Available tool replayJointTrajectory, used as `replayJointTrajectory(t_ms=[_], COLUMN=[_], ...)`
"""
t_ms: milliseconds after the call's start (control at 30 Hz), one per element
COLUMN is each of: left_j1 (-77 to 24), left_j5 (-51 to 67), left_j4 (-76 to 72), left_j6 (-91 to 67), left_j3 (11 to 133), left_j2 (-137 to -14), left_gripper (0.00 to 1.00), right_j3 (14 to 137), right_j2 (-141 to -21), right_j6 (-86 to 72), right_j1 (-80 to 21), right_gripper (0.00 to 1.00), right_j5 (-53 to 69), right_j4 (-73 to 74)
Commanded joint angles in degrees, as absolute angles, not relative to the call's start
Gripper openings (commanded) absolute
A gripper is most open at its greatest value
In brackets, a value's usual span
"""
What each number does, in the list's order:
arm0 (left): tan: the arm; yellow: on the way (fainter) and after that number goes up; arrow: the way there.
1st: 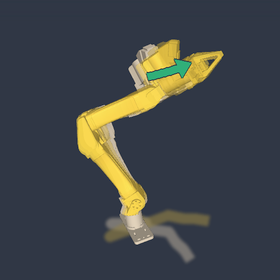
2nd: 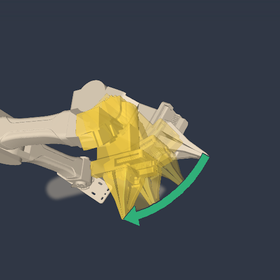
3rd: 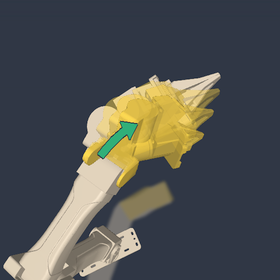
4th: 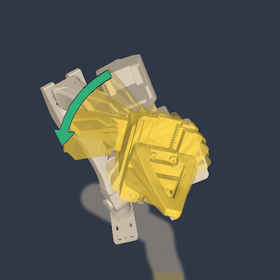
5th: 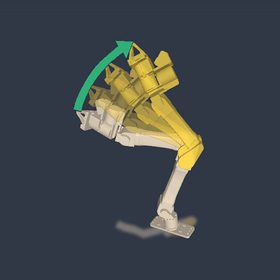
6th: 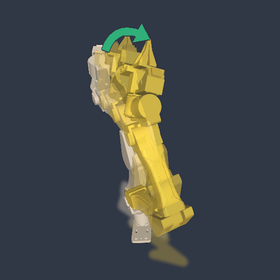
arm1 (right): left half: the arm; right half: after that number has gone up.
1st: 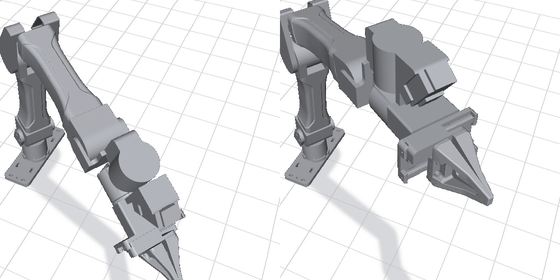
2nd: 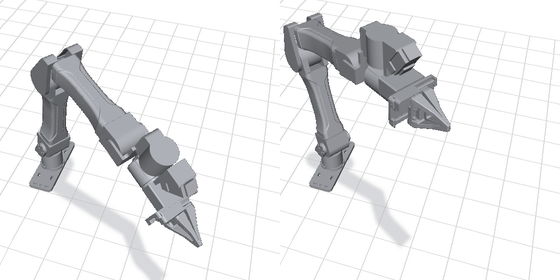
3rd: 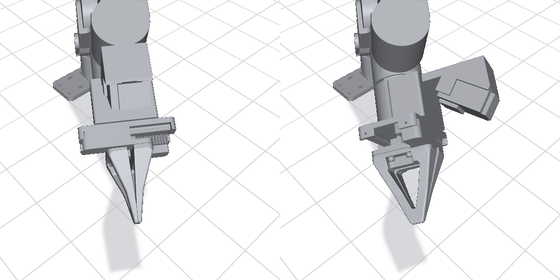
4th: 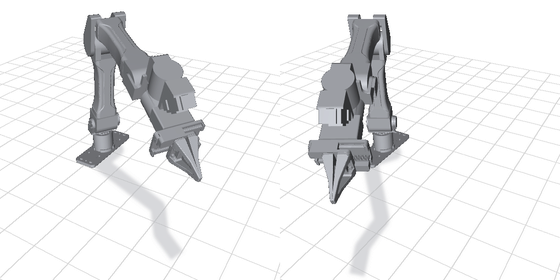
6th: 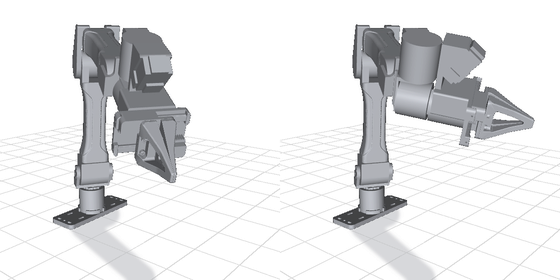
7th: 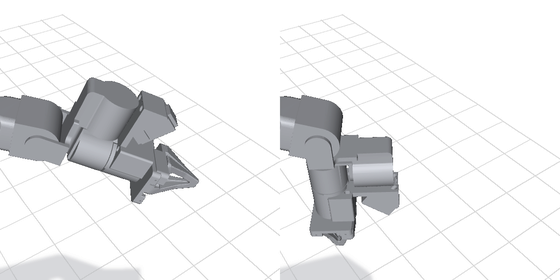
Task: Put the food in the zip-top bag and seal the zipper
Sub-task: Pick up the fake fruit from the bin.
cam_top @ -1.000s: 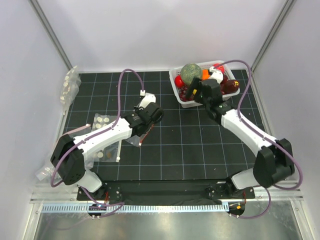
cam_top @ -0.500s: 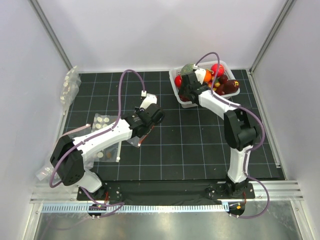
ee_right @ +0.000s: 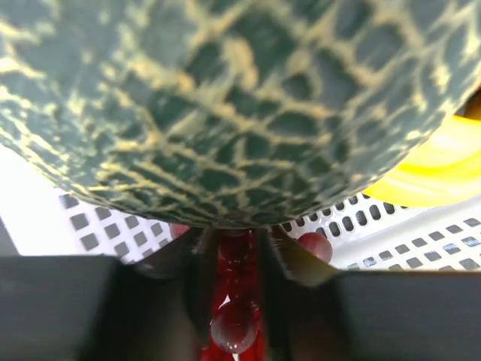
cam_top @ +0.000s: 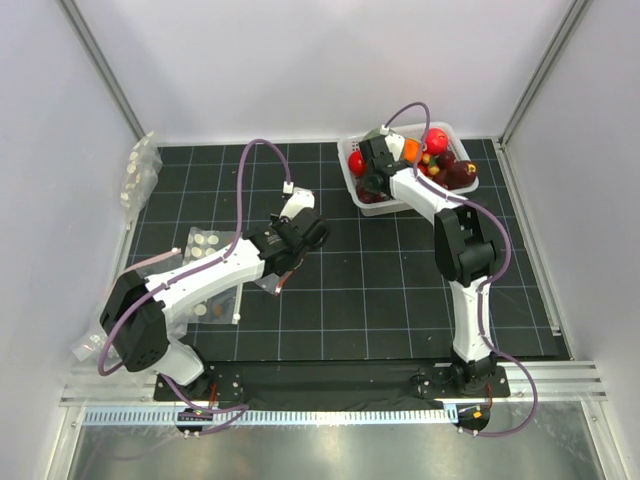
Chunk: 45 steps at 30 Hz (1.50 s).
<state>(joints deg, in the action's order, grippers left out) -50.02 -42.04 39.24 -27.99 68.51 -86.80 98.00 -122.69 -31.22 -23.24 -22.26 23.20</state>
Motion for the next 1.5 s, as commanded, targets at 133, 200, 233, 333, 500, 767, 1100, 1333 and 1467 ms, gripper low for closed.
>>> replayJointTrajectory(t_ms=[133, 200, 233, 333, 500, 767, 1100, 1333, 1467], left_j1=[-50.54, -50.62, -50.54, -50.62, -50.62, -50.62, -50.63, -50.63, -50.62], left_j5=[-43.95, -43.95, -43.95, -43.95, -44.12, -44.21, -43.42, -41.23, -38.95], left_j4=[38.23, 38.32, 38.32, 38.32, 38.41, 38.58, 38.76, 40.08, 42.36], left_j6=[-27.77, -27.77, -27.77, -27.77, -27.60, -27.51, -27.77, -26.72, -26.28], left_j3=[68.91, 68.91, 68.91, 68.91, 69.08, 69.17, 69.61, 73.73, 79.00], left_j2=[-84.99, -84.90, -84.90, -84.99, -85.25, -85.52, -85.52, -88.23, -91.93], left_gripper=[0.00, 0.01, 0.00, 0.00, 0.00, 0.00, 0.01, 0.00, 0.00], right_j3=[100.02, 99.06, 98.62, 96.42, 93.61, 90.18, 84.91, 76.03, 70.34], right_j2=[-115.23, -112.87, -112.16, -109.00, -104.95, -99.59, -88.97, -76.76, -68.84], right_j6=[-32.09, -31.38, -30.51, -28.84, -26.81, -25.49, -24.34, -26.46, -27.07], right_j1=[-23.47, -23.47, -23.47, -23.47, -23.47, -23.47, -23.73, -25.57, -26.36], right_gripper=[0.14, 0.11, 0.06, 0.02, 0.01, 0.01, 0.01, 0.01, 0.01], right_j5=[-16.43, -18.18, -18.72, -21.08, -23.81, -25.75, -22.78, -16.72, -12.22], right_j4=[25.66, 25.23, 24.96, 23.12, 20.66, 17.93, 16.34, 14.68, 14.07])
